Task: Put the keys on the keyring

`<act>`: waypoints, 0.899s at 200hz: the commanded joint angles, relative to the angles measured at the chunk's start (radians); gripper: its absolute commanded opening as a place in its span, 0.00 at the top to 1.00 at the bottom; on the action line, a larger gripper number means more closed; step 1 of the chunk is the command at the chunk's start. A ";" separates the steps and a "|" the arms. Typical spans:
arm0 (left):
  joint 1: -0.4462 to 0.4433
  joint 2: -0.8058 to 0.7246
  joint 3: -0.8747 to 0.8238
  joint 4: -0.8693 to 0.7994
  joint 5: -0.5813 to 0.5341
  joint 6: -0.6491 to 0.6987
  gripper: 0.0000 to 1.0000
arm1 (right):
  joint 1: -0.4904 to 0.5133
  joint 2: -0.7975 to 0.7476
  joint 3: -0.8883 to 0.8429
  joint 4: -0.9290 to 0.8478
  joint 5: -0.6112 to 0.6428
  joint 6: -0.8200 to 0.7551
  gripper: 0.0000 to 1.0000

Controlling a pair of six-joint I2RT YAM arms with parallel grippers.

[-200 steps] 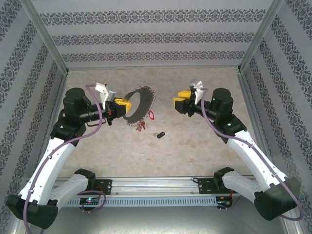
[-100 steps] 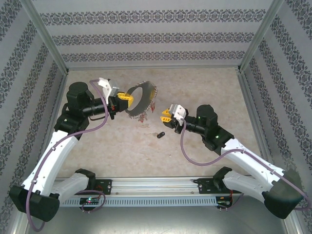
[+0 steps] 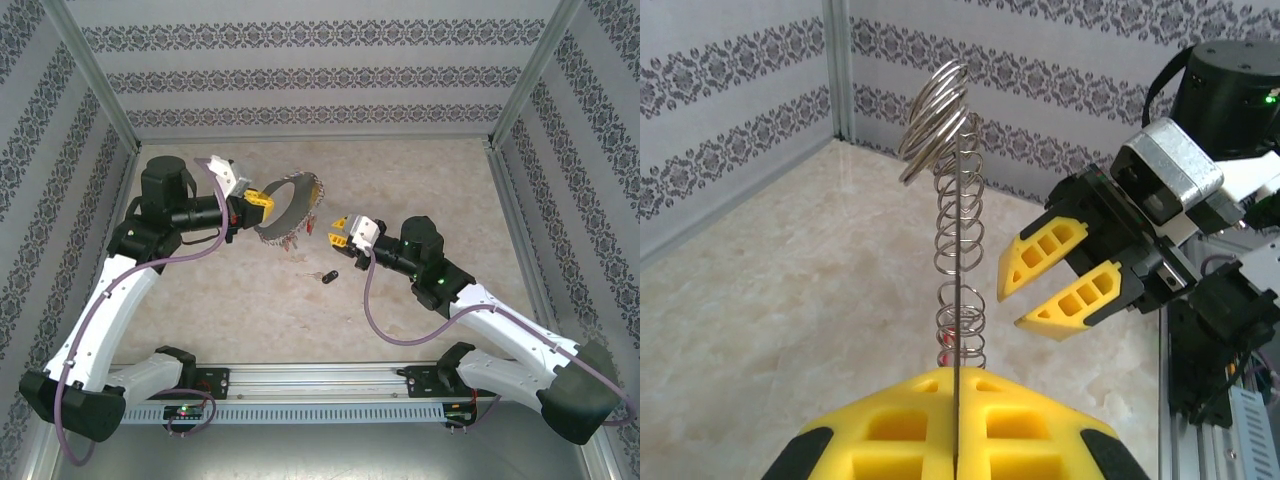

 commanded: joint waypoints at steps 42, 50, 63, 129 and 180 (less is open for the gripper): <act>0.005 0.007 0.066 -0.174 -0.028 0.100 1.00 | 0.014 0.023 0.029 0.077 -0.001 -0.014 0.80; 0.006 0.016 0.079 -0.194 -0.075 0.075 1.00 | 0.014 0.027 0.032 0.070 -0.001 -0.015 0.80; 0.005 0.060 0.138 -0.315 -0.180 0.081 1.00 | 0.014 0.033 0.028 0.065 0.024 -0.008 0.79; -0.050 0.251 0.409 -0.736 -0.433 0.159 1.00 | 0.031 0.046 -0.026 0.098 0.050 0.055 0.77; -0.090 0.268 0.535 -0.820 -0.412 0.190 1.00 | 0.150 0.121 -0.053 0.244 0.083 0.153 0.78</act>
